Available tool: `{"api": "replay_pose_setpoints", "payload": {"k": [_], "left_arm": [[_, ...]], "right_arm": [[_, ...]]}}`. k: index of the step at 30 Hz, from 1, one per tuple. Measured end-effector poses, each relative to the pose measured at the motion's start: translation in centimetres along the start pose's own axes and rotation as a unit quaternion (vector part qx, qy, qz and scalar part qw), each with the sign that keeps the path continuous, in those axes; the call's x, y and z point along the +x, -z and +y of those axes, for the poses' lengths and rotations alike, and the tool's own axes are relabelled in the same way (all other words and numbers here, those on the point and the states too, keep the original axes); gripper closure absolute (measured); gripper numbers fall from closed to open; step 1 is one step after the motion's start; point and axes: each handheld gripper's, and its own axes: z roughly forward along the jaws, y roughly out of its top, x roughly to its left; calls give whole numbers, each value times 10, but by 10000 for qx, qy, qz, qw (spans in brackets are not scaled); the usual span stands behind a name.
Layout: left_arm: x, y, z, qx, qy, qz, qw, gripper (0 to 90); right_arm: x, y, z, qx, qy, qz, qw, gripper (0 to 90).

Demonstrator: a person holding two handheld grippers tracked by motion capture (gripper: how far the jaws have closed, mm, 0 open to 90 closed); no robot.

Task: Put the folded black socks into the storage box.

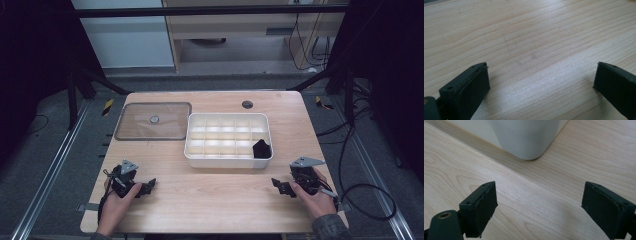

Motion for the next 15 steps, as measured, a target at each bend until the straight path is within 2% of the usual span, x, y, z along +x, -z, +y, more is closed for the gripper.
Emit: {"api": "replay_pose_setpoints", "payload": {"k": [2,15], "left_arm": [[0,0,0,0,0,0,10000,0],[0,0,0,-1,1,0,10000,0]], "right_arm": [[1,-2,-3,-31,-49,4,10000,131],[11,-20,-14,-33,92,-58,9999,130]]}}
